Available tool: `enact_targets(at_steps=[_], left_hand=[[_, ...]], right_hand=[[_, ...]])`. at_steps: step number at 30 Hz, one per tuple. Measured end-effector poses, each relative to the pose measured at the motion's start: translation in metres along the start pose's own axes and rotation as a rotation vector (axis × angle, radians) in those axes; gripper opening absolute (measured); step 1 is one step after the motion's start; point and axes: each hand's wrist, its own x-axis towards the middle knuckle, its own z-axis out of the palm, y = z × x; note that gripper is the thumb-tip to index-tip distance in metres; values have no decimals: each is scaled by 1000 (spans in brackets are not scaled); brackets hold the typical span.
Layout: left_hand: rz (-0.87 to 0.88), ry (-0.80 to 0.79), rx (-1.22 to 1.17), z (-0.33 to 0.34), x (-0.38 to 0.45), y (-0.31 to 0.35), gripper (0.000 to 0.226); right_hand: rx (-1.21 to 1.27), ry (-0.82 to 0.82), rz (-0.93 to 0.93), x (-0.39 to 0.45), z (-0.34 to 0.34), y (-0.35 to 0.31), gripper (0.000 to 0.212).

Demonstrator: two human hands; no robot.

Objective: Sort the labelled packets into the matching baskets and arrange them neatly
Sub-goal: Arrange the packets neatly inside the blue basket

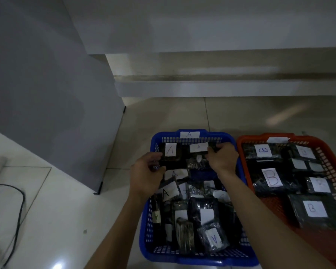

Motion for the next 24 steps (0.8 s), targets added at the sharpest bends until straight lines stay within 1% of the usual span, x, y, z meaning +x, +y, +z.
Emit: enact_targets(at_steps=[3,6,9,11,13,15,16,17,18,19,20,21,22,24], left_hand=[[-28,12,-7,2,1,1,32],[-42,66,48,10,5,17,27],[27,55,74,24,16,43,22],[37,36,80,34,24,60,18],[59,11,106,40,28,74,15],[131,-32,124,41,31,84,14],[165,-57,139,40,31,88,16],[186,-87,154,37,32,90,19],[198,-116,173,34,33,89,23],[205,-135,195,31,35,88,28],[206,-146,215,29,36,85,31],[199,-153,217,26,37,81,31],[186,-165,203,23,38,76,28],[172,-198,184,16,36,67,19]], right_hand=[[-110,-11,-33,4,0,2,23],[-205,-47,-69,4,-6,-3,25],[-229,-76,-138,-2,-16,-5,23],[-202,-120,-200,-13,-27,-7,22],[-191,-263,-282,-31,-39,-14,21],[-224,-493,-419,-56,-45,-22,18],[-272,-580,-484,-70,-45,-25,22],[-351,-624,-539,-82,-41,-27,33],[-478,-635,-566,-93,-36,-29,46],[-626,-644,-551,-102,-29,-32,59],[-749,-649,-511,-111,-22,-35,67],[-809,-642,-489,-119,-16,-36,66],[-812,-613,-484,-125,-12,-38,58],[-713,-537,-482,-133,-11,-41,38]])
